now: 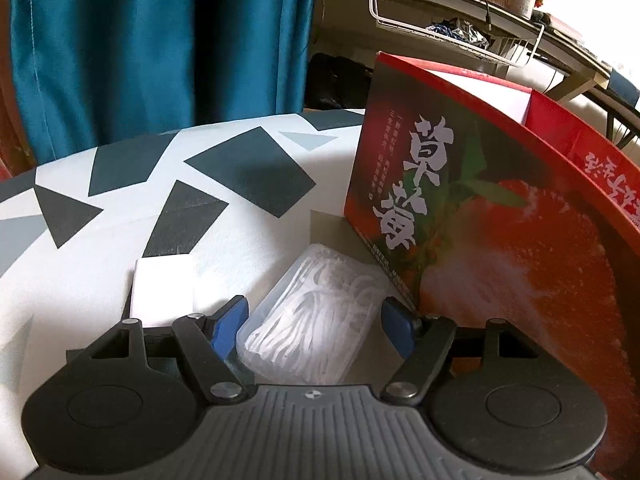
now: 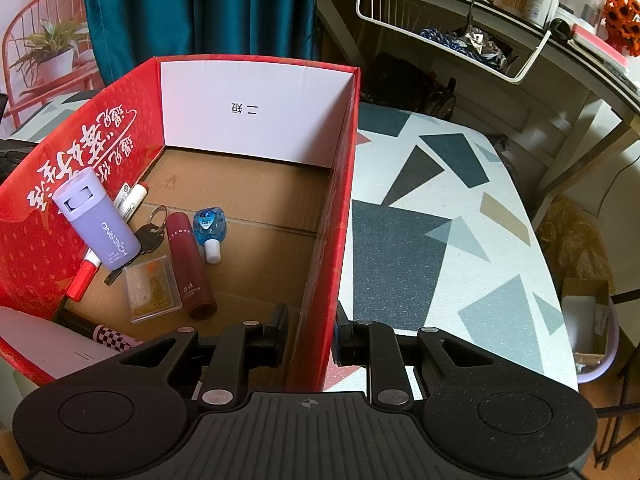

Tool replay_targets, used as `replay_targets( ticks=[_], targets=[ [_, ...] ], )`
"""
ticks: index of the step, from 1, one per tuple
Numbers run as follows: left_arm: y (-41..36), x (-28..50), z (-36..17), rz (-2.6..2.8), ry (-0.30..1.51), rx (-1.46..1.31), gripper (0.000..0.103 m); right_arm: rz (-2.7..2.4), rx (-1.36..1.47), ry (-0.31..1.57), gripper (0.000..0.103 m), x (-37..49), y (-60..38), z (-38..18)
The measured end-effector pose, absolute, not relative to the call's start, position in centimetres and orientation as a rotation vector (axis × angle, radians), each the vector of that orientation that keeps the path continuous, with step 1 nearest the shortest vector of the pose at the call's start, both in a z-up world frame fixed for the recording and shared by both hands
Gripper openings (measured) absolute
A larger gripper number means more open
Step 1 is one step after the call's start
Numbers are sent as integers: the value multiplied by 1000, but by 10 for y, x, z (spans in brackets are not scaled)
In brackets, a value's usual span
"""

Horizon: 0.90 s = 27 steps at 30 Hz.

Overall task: Organize rigid objects
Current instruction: 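Move the left tool down to the clear box of floss picks, then close the left tool's fingers on the floss box and lift it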

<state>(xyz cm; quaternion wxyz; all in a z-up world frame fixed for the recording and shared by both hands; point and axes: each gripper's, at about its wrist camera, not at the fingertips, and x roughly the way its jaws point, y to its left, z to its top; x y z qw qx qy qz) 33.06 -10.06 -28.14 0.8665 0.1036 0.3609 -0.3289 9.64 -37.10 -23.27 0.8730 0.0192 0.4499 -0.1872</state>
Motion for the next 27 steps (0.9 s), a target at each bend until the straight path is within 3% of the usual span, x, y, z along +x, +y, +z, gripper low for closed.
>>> replay_targets(
  ticks=[9,19,27],
  targets=[
    [-105,325,-283,-666,736,252,74,-391,41,939,21,96,-371,-233],
    [-103,306,-280,-590,710,277,60,-393,42,938,21,96,-371,-232],
    [-89,277,-277,-573,739,256,59,-399,50,928,21,95,-371,-232]
  ],
)
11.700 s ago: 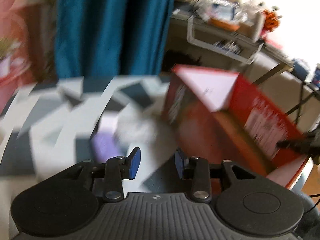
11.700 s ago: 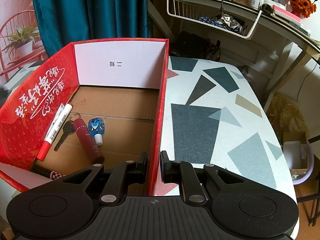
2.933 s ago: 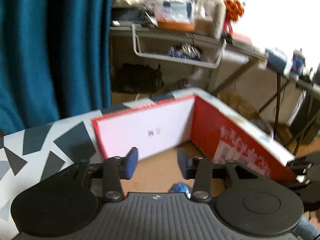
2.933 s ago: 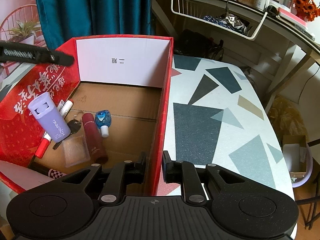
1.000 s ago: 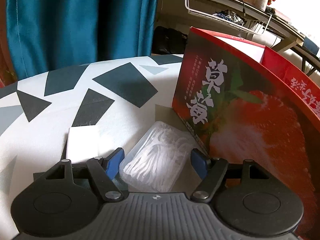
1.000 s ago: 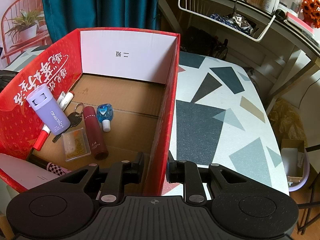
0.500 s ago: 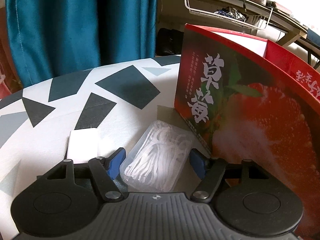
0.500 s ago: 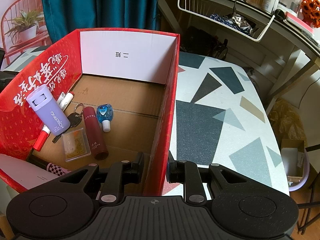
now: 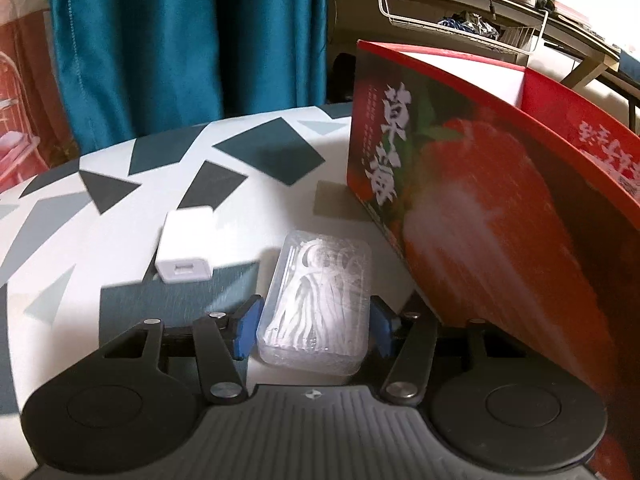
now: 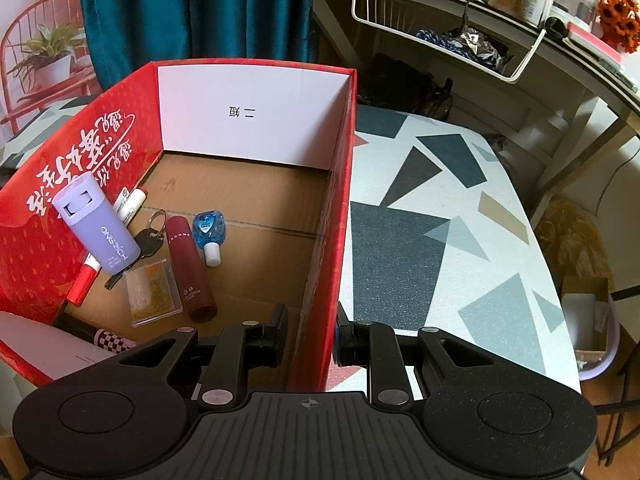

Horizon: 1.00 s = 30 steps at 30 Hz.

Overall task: Organize rigid objects
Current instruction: 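Close the left tool's fingers on the floss box and lift it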

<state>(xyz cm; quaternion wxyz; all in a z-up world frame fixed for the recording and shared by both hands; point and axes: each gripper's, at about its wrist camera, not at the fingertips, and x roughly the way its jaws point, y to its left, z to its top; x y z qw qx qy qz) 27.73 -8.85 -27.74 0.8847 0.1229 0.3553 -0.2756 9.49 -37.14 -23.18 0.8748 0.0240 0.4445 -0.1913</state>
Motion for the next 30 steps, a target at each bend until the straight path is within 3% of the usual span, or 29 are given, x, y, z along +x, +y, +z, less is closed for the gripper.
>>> replay_targets(
  ticks=[30],
  targets=[
    [-60,228,-275,-409,775,105,59,-406,68,906,22,93,-371,-232]
  ],
)
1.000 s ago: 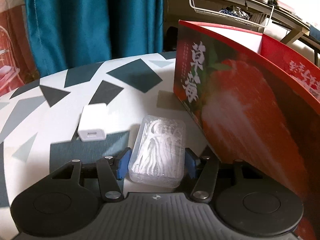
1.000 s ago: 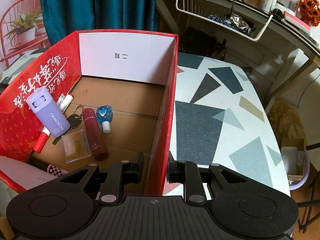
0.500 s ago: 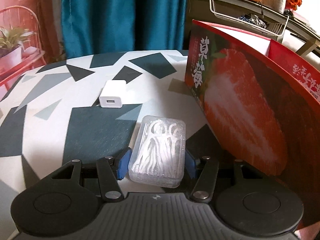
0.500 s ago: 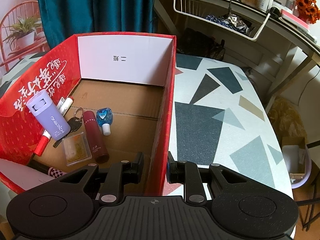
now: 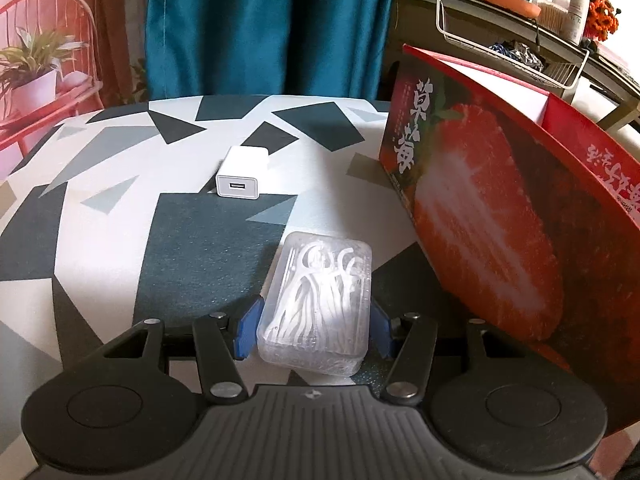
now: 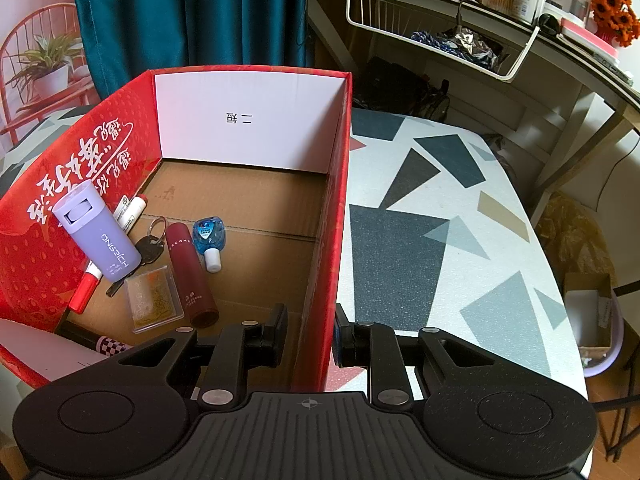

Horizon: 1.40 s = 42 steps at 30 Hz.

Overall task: Organize rigid objects
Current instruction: 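Close the left tool's fingers on the floss box and lift it, then carry the floss box over the red box and release it inside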

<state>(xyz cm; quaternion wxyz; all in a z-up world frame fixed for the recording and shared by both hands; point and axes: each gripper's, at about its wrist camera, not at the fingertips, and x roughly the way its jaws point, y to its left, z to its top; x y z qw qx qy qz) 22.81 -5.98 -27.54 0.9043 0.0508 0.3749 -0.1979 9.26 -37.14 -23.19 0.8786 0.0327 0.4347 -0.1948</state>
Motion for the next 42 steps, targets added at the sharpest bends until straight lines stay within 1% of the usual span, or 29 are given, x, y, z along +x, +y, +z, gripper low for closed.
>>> replay_targets(
  ticks=[4,17,27,35,42],
  targets=[
    [-61,227,-276,-406,769,119,59,-406,68,907,22,93,-371,-232],
    [-53,230,-260,-394,724,36,59,-405,66,908,22,93,-371,-232],
    [-47,238,-212,-406,599,-58,59,-406,44,918,21,95,-369,-232],
    [-72,233,-176,-507,514,-52,59,-410,28,926,20,96,-368,-233],
    [-114,230,-167,-646,514,4,59,-414,14,929,19,96,-367,-233]
  ],
)
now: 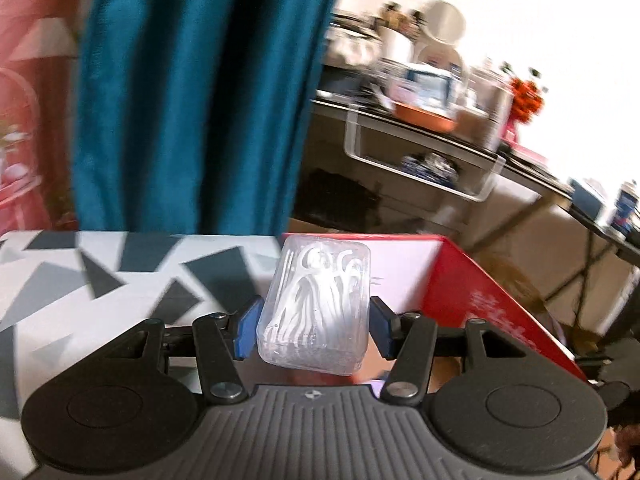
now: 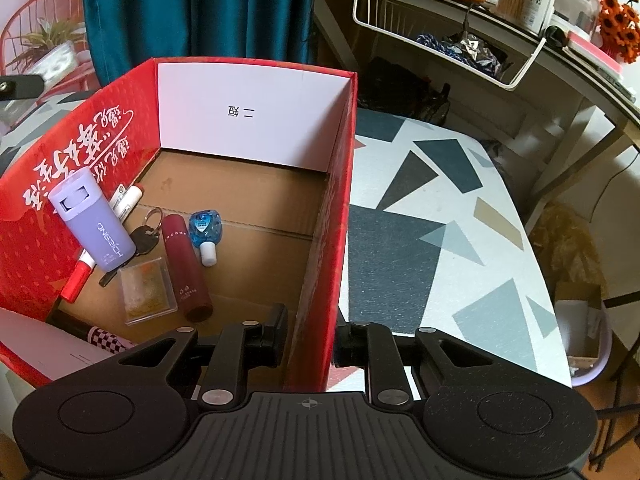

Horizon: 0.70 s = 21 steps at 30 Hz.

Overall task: Organize rigid objects
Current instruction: 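Carry the floss box over the red box and release it inside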

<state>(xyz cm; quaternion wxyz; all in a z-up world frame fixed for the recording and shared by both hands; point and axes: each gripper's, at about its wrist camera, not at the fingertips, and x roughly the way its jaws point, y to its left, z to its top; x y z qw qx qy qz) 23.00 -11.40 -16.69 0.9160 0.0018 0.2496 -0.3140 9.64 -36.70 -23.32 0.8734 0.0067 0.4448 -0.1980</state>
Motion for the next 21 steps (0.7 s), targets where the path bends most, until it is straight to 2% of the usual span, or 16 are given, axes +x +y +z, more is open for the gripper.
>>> replay_targets(
  ticks=[10,21],
  targets=[
    [-168,231,-180,-787,535,119,59,-416,-5,934,18,97,-366,-233],
    [-186,236,-204,-825,613,184,59,-418,-7,934,17,97,-366,-233]
  ],
)
